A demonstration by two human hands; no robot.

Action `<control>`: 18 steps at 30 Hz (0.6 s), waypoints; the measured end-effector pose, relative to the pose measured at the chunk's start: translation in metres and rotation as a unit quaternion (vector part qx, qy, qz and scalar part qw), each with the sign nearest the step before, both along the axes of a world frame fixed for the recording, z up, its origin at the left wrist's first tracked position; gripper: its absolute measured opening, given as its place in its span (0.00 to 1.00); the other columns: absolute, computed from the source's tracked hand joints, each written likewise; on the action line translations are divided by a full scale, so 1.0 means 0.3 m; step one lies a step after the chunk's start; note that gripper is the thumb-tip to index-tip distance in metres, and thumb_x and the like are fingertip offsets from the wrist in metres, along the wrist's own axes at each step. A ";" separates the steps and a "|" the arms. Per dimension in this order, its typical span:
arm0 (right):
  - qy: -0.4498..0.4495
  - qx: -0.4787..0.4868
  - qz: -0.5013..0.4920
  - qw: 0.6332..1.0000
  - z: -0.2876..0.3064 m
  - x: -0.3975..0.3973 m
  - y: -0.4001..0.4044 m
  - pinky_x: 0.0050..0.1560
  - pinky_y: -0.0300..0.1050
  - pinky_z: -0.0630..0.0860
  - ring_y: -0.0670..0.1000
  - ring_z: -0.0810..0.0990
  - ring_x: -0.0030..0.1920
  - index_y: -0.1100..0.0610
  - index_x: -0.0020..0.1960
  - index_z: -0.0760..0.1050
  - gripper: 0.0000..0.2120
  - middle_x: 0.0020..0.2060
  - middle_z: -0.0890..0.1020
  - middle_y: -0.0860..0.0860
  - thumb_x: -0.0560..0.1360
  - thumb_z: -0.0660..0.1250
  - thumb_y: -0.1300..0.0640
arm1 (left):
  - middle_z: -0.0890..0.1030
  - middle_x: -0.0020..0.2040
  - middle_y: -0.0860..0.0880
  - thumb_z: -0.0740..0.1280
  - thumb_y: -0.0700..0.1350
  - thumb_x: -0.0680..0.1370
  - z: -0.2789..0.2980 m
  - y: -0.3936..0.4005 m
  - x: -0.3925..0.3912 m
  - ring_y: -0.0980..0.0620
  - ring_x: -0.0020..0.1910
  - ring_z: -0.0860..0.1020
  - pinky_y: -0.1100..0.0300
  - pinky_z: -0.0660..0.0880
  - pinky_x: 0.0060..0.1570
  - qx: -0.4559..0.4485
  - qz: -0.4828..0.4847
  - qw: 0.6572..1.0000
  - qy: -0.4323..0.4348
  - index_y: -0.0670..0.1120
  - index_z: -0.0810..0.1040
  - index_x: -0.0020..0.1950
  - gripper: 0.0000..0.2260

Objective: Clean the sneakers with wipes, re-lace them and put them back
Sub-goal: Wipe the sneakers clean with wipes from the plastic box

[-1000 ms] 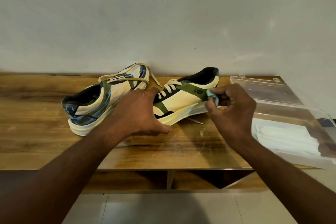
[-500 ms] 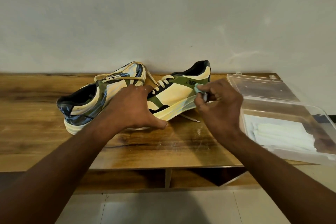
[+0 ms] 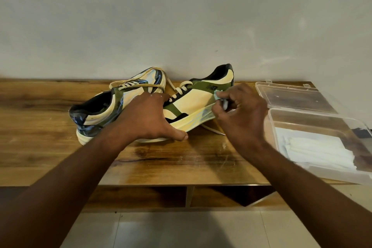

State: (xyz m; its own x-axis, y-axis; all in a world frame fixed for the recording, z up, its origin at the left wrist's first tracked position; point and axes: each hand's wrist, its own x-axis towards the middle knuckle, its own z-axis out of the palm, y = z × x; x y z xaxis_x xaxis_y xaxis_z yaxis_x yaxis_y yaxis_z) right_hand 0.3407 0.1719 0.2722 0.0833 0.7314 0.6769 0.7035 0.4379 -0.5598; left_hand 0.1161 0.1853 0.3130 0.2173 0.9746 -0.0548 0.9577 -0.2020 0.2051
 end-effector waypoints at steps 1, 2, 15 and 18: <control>-0.009 -0.007 0.017 1.000 -0.010 -0.028 -0.014 0.42 0.42 0.82 0.47 0.81 0.43 0.60 0.50 0.85 0.08 0.46 0.84 0.51 0.71 0.78 0.65 | 0.84 0.58 0.53 0.76 0.78 0.55 0.002 -0.002 0.003 0.50 0.51 0.77 0.55 0.75 0.48 0.001 0.000 1.000 -0.006 0.52 0.79 0.68 0.48; -0.021 -0.015 0.036 0.999 -0.019 -0.055 -0.027 0.43 0.43 0.82 0.48 0.81 0.45 0.60 0.51 0.85 0.09 0.47 0.84 0.52 0.71 0.78 0.65 | 0.84 0.59 0.53 0.76 0.77 0.55 0.003 -0.006 0.004 0.50 0.52 0.78 0.56 0.75 0.49 0.000 -0.001 1.000 -0.010 0.52 0.78 0.69 0.48; 0.047 -0.102 0.020 0.993 -0.060 0.041 -0.020 0.40 0.56 0.81 0.49 0.81 0.40 0.55 0.45 0.81 0.10 0.41 0.82 0.47 0.67 0.78 0.65 | 0.82 0.55 0.51 0.69 0.80 0.55 -0.038 -0.043 0.022 0.46 0.54 0.80 0.52 0.79 0.49 0.073 0.004 0.991 0.110 0.54 0.71 0.67 0.48; 0.059 -0.143 0.016 0.988 -0.074 0.043 -0.022 0.39 0.54 0.81 0.48 0.81 0.39 0.53 0.44 0.81 0.10 0.39 0.82 0.45 0.67 0.78 0.63 | 0.81 0.58 0.49 0.71 0.80 0.57 -0.065 -0.052 0.034 0.45 0.58 0.80 0.50 0.78 0.52 0.110 0.008 0.987 0.120 0.52 0.69 0.71 0.50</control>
